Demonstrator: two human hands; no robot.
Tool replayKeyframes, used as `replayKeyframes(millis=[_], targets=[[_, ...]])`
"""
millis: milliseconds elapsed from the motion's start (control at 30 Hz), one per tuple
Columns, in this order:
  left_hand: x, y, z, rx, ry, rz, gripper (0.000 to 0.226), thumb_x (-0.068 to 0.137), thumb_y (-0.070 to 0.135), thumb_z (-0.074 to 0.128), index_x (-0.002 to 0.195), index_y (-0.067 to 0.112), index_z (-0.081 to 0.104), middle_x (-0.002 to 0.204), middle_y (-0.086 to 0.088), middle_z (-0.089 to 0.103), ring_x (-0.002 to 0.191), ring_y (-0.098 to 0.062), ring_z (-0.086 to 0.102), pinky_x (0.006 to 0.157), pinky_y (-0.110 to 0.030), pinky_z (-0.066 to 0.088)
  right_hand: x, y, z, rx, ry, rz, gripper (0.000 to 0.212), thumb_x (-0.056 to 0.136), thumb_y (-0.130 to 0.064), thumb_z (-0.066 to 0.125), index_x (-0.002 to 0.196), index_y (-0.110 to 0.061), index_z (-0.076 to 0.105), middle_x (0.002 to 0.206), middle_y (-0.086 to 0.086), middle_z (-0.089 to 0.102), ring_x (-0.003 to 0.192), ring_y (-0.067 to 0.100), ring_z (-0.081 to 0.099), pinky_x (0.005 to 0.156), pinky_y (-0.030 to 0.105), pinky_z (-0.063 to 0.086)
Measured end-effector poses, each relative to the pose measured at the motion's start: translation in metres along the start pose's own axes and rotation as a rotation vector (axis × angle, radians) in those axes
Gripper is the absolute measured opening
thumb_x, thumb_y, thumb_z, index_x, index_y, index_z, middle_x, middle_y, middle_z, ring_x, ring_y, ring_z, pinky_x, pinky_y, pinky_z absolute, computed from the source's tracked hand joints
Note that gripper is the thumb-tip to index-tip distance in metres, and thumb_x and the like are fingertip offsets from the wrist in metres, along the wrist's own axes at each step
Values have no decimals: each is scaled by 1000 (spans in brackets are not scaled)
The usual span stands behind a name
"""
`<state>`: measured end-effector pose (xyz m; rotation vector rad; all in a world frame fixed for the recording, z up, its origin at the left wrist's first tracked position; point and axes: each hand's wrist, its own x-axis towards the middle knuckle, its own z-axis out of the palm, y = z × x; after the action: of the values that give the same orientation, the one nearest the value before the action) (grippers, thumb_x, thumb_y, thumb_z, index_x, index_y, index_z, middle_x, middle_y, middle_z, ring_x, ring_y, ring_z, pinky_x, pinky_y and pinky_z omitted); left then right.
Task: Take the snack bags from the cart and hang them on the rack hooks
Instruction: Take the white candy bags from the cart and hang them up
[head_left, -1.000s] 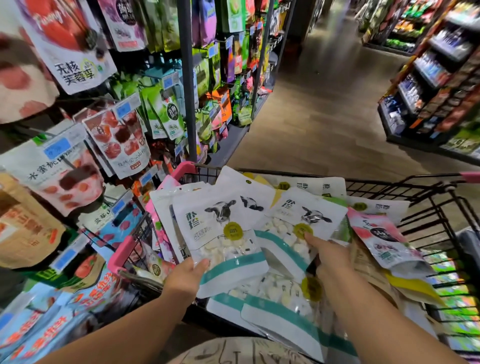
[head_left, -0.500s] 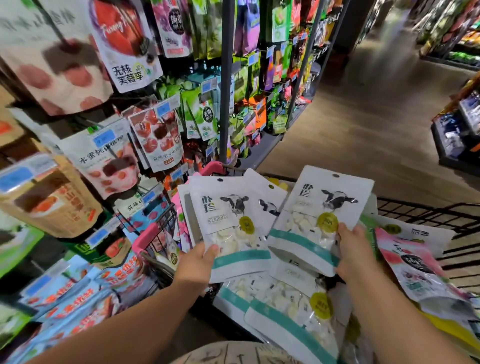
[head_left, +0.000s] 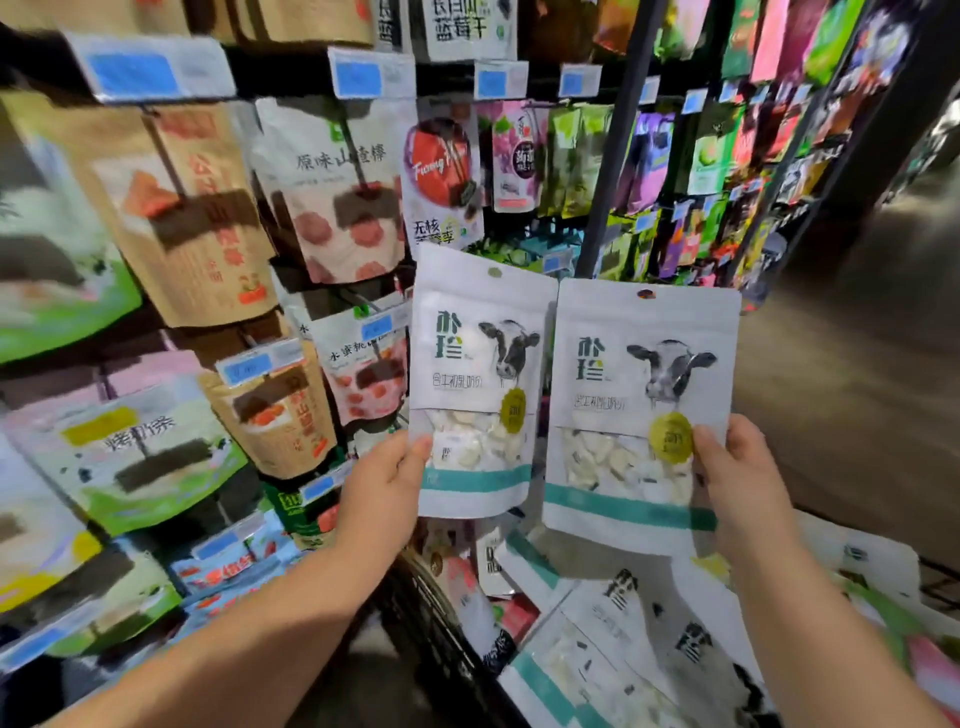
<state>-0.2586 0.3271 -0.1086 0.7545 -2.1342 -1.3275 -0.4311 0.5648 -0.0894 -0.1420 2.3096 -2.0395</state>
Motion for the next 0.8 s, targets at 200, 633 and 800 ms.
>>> replayKeyframes(millis=[200,633,800], targets=[[13,12,-62,-131,198,39,25,99,20,48,85,12,66,74,2,66,65,3,55,61,-14,41,-1,-44,62,86,-195,-137,19,100,-14,50,96,-28,61,95,1,73,87,24,70,82,47,56],[7,43,-225,-181,691,117,31,100,24,45,82,1,55,76,-3,54,55,9,47,55,-5,34,-31,-147,209,263,-521,-376,14,98,-11,52,94,-21,62,84,-2,74,69,11,70,55,24,56],[1,54,-271,-199,852,124,31,100,27,44,76,8,52,71,9,53,66,-3,53,52,-4,34,-48,-189,258,303,-629,-443,15,99,-13,50,97,-23,60,86,0,75,72,13,71,60,28,59]])
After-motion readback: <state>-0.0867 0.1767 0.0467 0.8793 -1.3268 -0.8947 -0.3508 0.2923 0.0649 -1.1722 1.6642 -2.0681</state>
